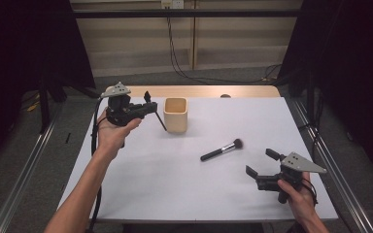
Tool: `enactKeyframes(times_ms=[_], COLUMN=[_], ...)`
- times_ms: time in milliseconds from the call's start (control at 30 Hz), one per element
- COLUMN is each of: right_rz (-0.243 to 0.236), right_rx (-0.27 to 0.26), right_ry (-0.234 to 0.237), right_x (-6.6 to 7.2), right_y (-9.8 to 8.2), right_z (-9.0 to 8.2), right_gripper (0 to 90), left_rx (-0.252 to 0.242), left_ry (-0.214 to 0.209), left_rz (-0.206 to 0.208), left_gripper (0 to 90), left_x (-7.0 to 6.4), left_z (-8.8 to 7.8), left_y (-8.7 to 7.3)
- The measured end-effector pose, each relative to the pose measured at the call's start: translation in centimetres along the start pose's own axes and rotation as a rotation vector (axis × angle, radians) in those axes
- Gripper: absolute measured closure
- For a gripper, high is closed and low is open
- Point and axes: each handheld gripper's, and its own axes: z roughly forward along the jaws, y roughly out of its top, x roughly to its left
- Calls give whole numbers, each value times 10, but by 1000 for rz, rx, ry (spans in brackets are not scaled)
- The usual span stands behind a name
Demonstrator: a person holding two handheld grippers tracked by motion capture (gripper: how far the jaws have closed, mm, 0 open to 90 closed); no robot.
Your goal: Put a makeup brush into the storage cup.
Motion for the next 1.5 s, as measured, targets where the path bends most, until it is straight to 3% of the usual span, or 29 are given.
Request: enactKeyframes(times_ms=[767, 1133, 1500], right_rz=[-2, -4, -3], right_rx=[-4, -3, -2], right_ry=[4, 8, 10], right_x=[0, 0, 0], right_y=[0, 0, -1], right_z=[0, 0, 0], right_gripper=[19, 18, 18], left_rx=[-72, -91, -81], left_ry=[71, 83, 96], left_rz=[-8, 2, 2], left_gripper=[858, 858, 858], left_x=[13, 14, 16], left_z=[17, 29, 40], left_y=[30, 35, 36])
